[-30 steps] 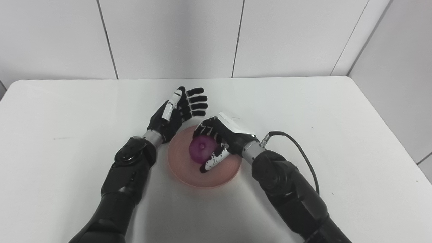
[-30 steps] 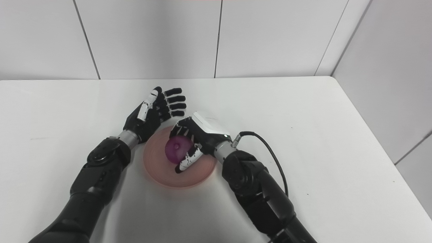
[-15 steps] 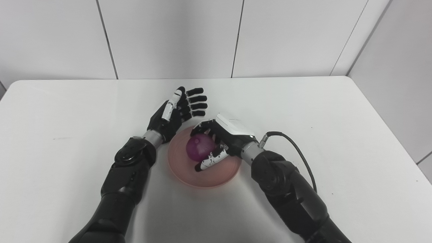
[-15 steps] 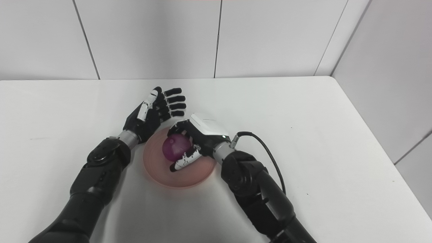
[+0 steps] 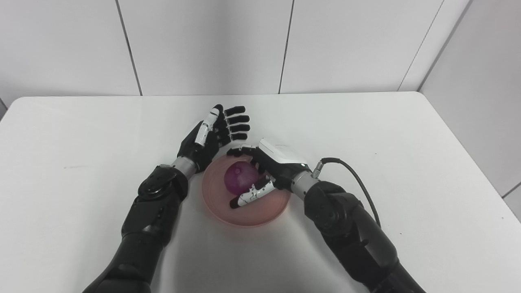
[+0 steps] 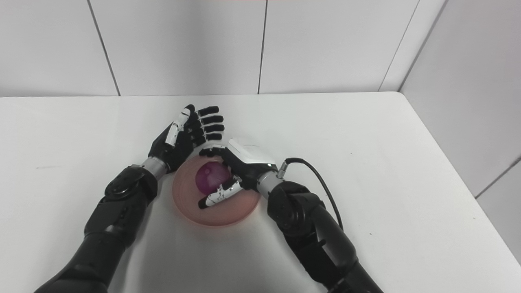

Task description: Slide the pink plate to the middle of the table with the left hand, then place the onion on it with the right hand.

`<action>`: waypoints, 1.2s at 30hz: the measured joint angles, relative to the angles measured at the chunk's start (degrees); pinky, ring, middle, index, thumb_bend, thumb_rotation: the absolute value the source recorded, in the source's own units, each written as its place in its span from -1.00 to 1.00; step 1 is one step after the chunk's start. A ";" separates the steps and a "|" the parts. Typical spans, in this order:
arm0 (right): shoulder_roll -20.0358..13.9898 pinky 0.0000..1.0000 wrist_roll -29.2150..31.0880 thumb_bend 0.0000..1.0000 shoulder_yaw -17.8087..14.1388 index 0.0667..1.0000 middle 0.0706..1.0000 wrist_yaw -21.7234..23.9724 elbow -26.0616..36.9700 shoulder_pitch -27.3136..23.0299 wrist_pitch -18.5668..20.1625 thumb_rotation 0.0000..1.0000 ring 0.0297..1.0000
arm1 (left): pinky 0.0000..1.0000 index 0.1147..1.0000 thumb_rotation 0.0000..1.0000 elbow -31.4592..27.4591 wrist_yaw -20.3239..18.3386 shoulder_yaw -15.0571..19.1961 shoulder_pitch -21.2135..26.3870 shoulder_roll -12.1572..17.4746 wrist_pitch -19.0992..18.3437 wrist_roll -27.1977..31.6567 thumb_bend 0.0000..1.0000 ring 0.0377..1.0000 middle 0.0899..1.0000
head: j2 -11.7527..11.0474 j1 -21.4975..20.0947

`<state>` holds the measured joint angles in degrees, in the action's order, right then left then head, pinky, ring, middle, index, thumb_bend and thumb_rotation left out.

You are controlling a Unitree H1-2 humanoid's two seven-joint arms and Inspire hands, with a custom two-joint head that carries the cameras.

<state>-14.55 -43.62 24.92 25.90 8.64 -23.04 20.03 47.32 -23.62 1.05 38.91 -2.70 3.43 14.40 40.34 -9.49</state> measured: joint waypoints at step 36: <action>-2.98 0.54 3.03 1.00 -5.02 0.79 0.76 0.18 9.07 2.07 -0.84 0.04 0.70 | 0.35 0.30 1.00 0.03 0.13 0.29 0.00 -0.09 -0.09 0.13 -0.30 0.37 0.36 | -0.44 0.00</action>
<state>-17.53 -40.59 19.90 26.08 17.71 -20.97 19.20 47.34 -23.49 1.34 38.91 -2.79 3.34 14.53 39.90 -9.49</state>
